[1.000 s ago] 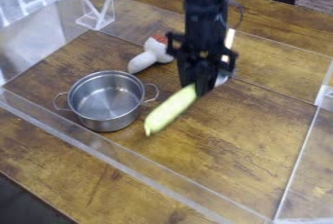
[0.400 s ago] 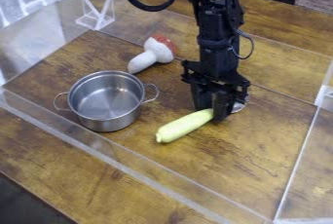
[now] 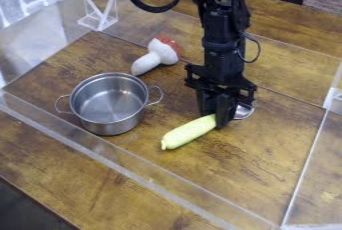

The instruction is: Move the green spoon to the right

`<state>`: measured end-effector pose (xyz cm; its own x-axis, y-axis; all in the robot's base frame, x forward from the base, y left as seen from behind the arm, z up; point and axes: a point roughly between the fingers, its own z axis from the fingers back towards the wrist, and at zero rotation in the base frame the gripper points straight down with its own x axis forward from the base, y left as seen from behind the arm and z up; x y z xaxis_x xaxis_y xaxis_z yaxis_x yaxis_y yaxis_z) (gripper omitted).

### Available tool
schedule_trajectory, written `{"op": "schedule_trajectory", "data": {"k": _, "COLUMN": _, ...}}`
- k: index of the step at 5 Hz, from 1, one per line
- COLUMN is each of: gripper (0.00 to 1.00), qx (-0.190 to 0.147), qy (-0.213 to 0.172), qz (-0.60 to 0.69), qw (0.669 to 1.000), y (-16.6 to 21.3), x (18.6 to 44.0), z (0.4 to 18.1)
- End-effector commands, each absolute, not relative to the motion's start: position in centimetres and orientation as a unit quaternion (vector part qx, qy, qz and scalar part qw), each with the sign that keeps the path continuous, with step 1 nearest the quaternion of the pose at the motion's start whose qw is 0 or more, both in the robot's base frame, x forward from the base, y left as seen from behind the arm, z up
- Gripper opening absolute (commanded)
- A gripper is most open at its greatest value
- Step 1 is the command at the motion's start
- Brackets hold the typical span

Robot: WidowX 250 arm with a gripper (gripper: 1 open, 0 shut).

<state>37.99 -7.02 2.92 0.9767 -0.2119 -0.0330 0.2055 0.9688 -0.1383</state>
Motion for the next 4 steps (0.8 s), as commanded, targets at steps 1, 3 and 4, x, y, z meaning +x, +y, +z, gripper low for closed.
{"op": "schedule_trajectory", "data": {"k": 1, "gripper": 0.0, "qx": -0.073, "qy": -0.012, "qz": -0.144, "qw": 0.987, "y": -6.5, "x": 38.5, "z": 6.1}}
{"op": "schedule_trajectory", "data": {"k": 3, "gripper": 0.0, "qx": -0.071, "qy": -0.018, "qz": -0.14, "qw": 0.987, "y": -4.7, "x": 37.2, "z": 8.2}}
{"op": "schedule_trajectory", "data": {"k": 4, "gripper": 0.0, "qx": -0.066, "qy": -0.036, "qz": -0.12, "qw": 0.99, "y": -3.9, "x": 36.6, "z": 10.5}}
